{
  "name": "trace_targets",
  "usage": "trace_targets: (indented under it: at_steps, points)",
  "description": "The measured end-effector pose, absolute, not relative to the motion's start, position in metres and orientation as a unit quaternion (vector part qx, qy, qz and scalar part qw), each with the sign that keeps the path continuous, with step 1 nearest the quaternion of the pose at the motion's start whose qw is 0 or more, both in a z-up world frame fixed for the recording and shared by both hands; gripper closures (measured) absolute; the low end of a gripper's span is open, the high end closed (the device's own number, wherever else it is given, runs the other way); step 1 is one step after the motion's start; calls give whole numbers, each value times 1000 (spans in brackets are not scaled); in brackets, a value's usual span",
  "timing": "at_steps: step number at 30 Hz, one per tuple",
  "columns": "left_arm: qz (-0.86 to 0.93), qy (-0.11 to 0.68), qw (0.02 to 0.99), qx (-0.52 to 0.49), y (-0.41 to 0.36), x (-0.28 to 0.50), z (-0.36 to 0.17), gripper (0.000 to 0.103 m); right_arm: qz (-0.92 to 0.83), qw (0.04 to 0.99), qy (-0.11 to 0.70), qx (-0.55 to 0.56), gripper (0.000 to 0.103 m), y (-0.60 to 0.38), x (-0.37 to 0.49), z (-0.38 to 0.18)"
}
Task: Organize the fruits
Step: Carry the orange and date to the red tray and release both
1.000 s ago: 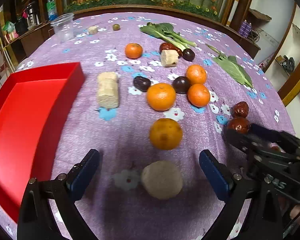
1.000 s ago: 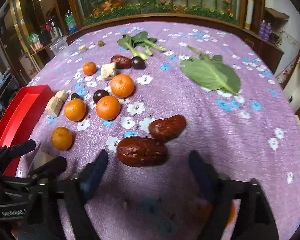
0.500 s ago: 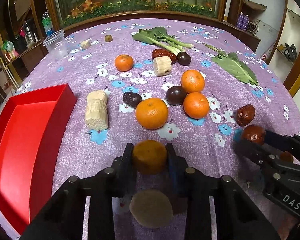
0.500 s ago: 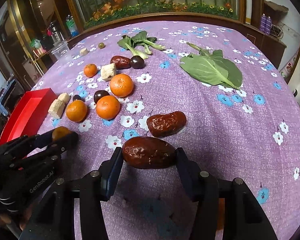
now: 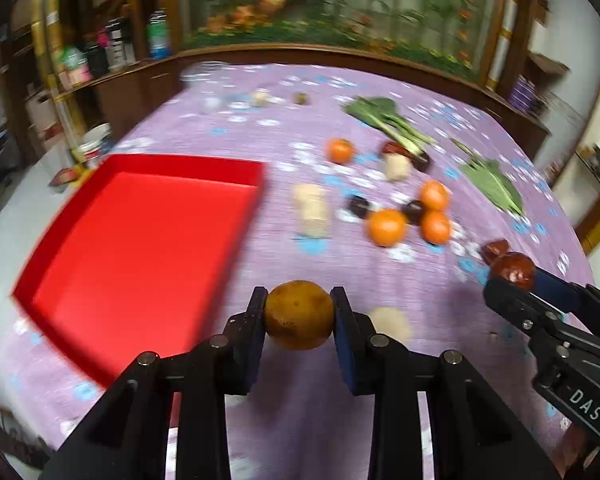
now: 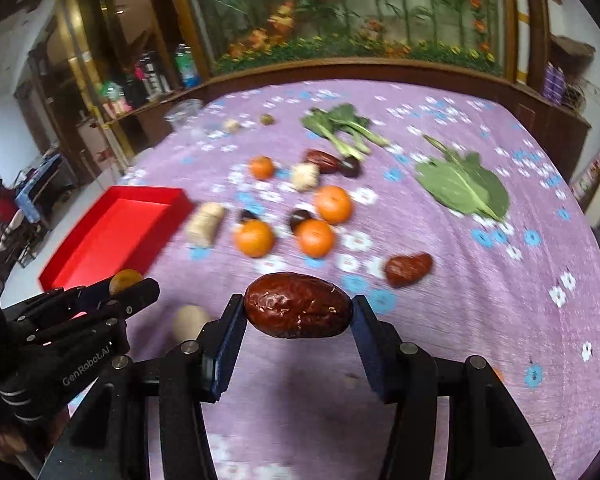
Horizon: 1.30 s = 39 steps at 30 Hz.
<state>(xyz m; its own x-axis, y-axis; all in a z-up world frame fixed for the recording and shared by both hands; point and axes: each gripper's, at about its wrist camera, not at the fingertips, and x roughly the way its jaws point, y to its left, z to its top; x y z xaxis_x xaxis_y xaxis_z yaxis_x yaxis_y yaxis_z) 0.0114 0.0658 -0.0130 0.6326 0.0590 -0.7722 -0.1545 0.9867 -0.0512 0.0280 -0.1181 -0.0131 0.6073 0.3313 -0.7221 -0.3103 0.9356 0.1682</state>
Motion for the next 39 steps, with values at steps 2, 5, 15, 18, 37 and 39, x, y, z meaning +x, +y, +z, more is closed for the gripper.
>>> trace_targets:
  at_steps: [2,5,15,18,37,39]
  points:
    - [82,421,901,-71,85,2,-8,73,196,897,397,7,46,-101,24,-5]
    - [124,414,896,-97,121,-10,-1,73,221,895,388,-4,45,-76,20,4]
    - [227,420,862,-171,229,-26,-9,73,326,869,368,-52,45,50,28,21]
    - [236,434,848,-190,251,-20,-20,73,336,863,373,-62,45,79,37,17]
    - [246,466,827,-197,272,-1,-41,73,329,835,435,-77,45,122,73,-31]
    - [248,469,825,-193,271,1,-42,72,330,833,438,-80,45,124,74,-33]
